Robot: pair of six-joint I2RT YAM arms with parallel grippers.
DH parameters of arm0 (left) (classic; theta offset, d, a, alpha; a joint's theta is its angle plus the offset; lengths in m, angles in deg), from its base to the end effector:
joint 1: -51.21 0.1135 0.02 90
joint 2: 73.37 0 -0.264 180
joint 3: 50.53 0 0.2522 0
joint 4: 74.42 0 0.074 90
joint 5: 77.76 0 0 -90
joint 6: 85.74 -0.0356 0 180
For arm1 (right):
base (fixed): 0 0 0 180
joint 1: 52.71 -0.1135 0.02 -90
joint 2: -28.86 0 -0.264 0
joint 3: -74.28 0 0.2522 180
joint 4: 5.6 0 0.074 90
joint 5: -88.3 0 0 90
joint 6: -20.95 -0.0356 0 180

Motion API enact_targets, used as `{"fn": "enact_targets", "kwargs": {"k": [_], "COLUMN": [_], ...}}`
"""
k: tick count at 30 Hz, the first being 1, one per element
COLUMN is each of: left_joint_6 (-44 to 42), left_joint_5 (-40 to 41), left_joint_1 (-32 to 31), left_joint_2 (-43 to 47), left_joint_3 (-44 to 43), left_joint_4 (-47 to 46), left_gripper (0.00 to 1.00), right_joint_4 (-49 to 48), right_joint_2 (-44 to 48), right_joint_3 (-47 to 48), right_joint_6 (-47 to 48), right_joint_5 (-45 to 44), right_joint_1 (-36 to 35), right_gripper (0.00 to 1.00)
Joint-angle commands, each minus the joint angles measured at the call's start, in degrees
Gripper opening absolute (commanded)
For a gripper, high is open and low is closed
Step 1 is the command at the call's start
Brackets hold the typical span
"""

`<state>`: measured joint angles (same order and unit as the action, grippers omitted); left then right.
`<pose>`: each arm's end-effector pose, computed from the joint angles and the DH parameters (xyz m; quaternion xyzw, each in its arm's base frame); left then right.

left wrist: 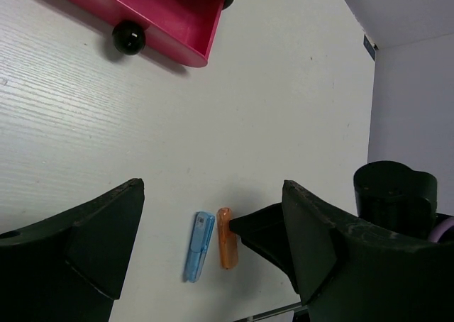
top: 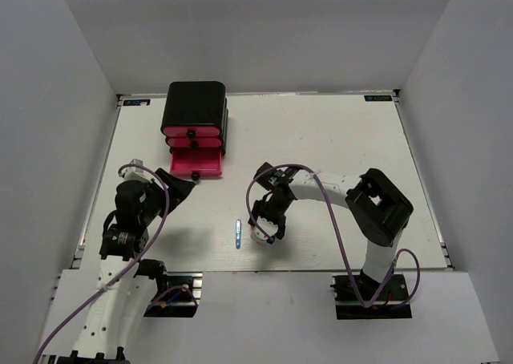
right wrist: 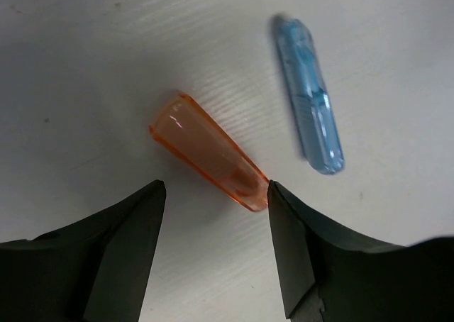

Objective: Sort the stationery into containers
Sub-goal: Pick up the stationery from the center of the board.

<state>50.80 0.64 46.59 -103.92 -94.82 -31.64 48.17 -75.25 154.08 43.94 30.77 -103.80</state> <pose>0.1318 -0.0178 0.2547 -0.2588 0.8190 -0.2964 0.4176 0.1960 0.2732 0.1639 -0.9498 0.1035 0.1872 0.2285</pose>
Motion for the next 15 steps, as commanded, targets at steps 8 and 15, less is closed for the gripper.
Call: {"fn": "enact_targets", "kwargs": {"k": [8, 15], "left_joint_6": [0.30, 0.92], "left_joint_5": [0.78, 1.39], "left_joint_1": [-0.12, -0.12], "left_joint_2": [3.30, 6.20], "left_joint_3": [-1.47, -1.47], "left_joint_4": [4.55, 6.84], "left_gripper": [0.88, 0.88], "right_joint_4": [10.43, 14.92], "right_joint_2": [-4.07, -8.12], "right_joint_3": [4.35, 9.45], "right_joint_6": [26.40, 31.15], "right_joint_5": [-4.43, -6.71], "right_joint_1": [-3.75, -5.16], "right_gripper": [0.66, 0.66]}}
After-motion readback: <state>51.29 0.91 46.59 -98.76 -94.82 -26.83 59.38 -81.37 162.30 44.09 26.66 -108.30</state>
